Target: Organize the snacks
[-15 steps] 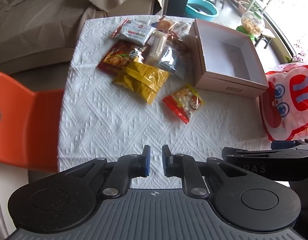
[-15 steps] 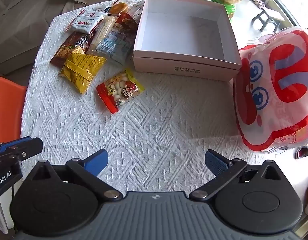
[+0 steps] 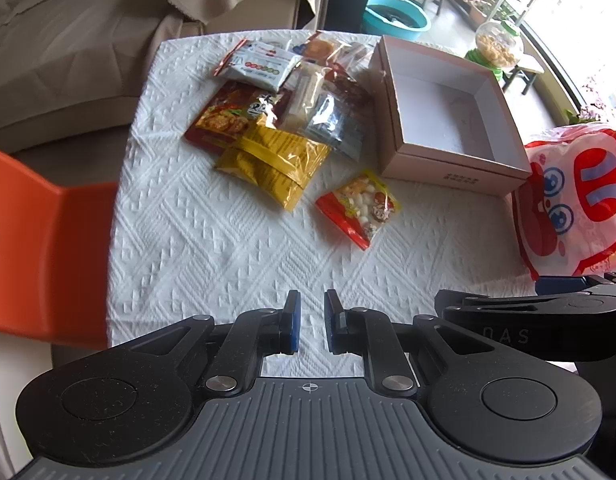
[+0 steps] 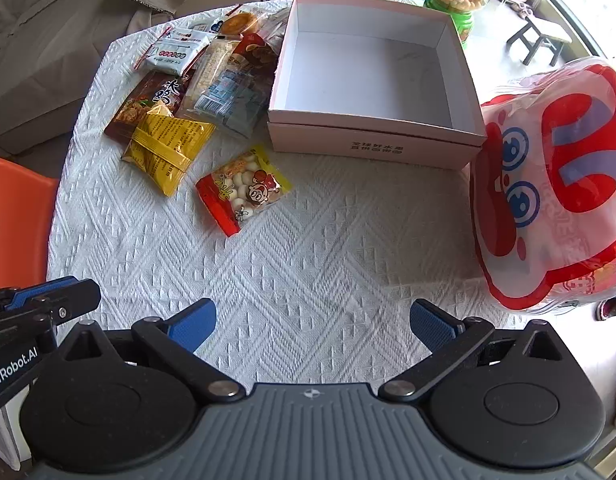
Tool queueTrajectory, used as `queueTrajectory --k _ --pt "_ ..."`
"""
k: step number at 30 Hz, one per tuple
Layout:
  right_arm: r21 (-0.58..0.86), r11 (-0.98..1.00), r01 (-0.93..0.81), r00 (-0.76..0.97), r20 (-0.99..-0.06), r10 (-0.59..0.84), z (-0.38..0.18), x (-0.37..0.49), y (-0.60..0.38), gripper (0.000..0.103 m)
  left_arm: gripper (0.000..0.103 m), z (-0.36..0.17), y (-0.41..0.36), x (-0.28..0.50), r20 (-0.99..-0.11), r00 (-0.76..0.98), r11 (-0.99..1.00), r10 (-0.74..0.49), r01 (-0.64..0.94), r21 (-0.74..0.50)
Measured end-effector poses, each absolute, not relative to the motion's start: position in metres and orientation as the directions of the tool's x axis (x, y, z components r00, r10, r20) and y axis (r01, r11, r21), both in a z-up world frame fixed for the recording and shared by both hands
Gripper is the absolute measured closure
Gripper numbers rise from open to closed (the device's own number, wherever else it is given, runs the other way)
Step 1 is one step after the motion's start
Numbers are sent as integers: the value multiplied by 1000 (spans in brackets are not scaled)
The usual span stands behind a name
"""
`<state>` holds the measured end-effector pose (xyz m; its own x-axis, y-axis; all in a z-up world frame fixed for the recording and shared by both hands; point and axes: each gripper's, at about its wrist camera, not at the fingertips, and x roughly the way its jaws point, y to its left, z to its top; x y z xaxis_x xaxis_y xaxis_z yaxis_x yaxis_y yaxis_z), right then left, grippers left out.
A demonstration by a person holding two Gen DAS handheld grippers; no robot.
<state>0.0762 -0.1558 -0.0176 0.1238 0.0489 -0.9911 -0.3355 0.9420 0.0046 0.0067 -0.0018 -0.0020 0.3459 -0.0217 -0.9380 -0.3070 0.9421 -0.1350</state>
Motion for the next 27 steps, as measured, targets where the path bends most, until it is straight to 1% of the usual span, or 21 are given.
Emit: queueTrajectory --k 8,18,27 --pt "11 941 -339 123 -991 56 -18 79 -154 0 87 -5 -3 8 -939 344 945 -13 -303 -124" --pt "19 936 -352 120 -991 66 -19 80 -153 0 87 -11 -6 13 -955 291 940 -55 -307 -148" --pt "24 939 -344 124 -990 70 -21 84 -158 0 87 -14 -10 19 -951 308 949 -27 -291 -121"
